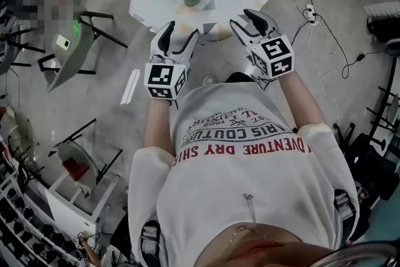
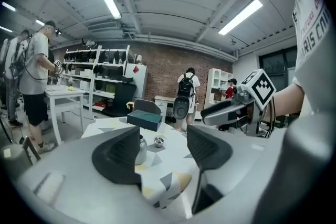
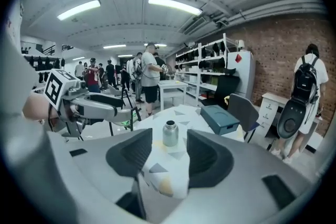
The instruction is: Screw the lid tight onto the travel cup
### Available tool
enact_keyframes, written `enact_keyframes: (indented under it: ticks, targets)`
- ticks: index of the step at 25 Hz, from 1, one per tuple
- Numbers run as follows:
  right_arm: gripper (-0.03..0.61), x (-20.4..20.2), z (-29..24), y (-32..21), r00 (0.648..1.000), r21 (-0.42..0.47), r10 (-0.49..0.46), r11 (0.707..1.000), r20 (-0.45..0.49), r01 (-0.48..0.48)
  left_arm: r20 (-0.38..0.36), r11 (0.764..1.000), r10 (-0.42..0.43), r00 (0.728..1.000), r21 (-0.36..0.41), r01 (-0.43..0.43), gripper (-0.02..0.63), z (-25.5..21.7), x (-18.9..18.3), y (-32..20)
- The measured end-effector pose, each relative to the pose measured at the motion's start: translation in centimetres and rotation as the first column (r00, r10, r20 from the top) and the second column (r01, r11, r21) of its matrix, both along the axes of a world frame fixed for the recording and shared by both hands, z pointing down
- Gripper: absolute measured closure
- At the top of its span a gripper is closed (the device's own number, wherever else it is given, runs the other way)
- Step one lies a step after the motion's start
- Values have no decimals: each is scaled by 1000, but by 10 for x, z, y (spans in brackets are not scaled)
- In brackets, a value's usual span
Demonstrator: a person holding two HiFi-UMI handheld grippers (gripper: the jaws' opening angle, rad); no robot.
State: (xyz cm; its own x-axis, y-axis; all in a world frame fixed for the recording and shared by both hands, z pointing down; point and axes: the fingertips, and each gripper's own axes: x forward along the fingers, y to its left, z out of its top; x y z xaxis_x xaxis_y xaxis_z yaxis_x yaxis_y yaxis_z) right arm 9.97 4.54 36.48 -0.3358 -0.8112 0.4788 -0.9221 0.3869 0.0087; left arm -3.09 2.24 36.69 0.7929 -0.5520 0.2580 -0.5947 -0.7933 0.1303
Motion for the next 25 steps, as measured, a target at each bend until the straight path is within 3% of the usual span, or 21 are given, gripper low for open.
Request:
enact_keyframes:
  ticks: [6,12,18,25]
  targets:
    - [389,15,50,-59,996,-135,-54,990,-66,44,39,999,10,999,-39,-8,324,45,16,-50]
    - [368,32,94,-114,984,-243,-149,962,-94,122,92,999,12,996,-44,-8,257,86,42,-92]
    - [361,52,142,-156,969,-350,-226,920,-105,177,194,999,33,980,-20,-30,229,127,61,-121]
    - [340,61,199,-181,944,-443,-307,868,-120,226,219,1000,1,976,-19,3,227,168,71,-146]
